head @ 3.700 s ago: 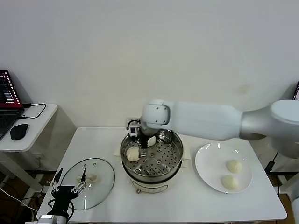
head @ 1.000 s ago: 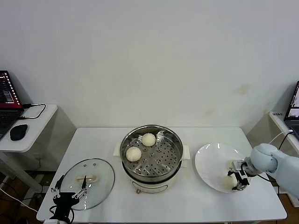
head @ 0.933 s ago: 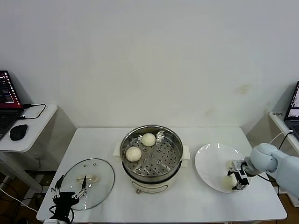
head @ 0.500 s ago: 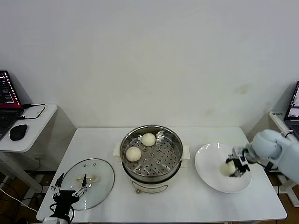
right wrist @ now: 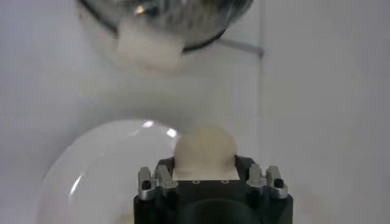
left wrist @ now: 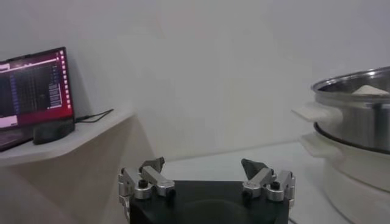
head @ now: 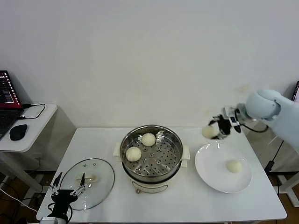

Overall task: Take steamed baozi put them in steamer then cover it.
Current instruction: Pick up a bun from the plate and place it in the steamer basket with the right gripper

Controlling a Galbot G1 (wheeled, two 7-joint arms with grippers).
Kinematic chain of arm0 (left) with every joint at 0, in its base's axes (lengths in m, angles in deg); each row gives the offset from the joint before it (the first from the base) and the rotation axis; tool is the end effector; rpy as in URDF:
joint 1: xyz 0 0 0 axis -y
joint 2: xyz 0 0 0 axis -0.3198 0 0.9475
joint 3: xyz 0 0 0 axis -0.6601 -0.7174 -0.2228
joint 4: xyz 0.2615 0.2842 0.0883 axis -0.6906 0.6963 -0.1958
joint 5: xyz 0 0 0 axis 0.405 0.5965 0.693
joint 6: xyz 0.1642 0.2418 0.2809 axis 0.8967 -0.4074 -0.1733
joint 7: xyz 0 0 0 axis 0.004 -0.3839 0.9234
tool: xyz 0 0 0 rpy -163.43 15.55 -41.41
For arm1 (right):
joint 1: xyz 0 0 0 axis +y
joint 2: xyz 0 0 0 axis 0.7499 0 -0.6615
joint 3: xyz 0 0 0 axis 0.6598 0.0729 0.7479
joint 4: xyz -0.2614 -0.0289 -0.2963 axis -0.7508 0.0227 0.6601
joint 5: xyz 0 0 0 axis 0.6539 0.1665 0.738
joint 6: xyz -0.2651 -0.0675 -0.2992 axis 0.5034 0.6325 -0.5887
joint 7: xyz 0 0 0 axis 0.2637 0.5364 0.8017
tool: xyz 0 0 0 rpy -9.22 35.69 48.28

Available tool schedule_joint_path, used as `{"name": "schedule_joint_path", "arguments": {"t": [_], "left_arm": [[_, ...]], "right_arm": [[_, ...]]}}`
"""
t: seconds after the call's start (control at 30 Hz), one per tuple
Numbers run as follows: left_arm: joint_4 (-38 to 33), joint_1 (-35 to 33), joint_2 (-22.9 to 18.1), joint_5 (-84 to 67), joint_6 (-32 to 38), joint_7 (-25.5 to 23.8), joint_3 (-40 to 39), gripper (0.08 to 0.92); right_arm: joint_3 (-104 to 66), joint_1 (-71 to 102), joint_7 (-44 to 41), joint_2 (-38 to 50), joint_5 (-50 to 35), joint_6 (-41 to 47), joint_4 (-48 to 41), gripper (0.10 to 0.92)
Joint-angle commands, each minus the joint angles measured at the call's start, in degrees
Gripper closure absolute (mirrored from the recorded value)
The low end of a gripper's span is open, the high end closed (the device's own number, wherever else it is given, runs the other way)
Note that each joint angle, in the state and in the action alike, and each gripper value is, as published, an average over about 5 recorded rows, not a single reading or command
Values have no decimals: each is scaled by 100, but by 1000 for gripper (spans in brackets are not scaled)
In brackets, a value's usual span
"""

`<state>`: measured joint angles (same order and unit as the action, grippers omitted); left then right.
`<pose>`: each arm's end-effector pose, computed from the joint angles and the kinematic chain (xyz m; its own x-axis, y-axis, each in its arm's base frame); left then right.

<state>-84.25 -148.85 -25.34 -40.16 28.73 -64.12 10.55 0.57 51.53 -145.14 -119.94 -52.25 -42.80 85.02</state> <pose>0.1555 0.1269 -0.3740 -0.9877 -0.0995 0.1204 -0.0727 0.9752 0.2091 0.5557 -0.0981 -0.0234 -0.3765 -0.3132 0.8718 -0.8753 -0.1879 -0.4455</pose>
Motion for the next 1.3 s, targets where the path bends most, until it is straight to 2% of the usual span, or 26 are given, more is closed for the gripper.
{"name": "schedule_joint_path", "arguments": {"t": [0.03, 0.3, 0.67, 0.87, 1.3], "left_arm": [[1, -3, -3, 6, 10, 0, 22, 177], [20, 31, -76, 27, 10, -10, 34, 177], [-8, -25, -130, 30, 22, -6, 136, 177], [16, -6, -196, 41, 42, 2, 137, 177], [50, -8, -202, 36, 75, 15, 152, 177]], "right_arm": [[958, -1049, 342, -996, -696, -241, 357, 397], [1440, -916, 499, -1864, -463, -765, 589, 397], [1877, -665, 488, -2815, 342, -1821, 161, 403], [1958, -568, 400, -2942, 895, -2439, 12, 399], [2080, -494, 199, -2715, 1133, -2818, 278, 397]]}}
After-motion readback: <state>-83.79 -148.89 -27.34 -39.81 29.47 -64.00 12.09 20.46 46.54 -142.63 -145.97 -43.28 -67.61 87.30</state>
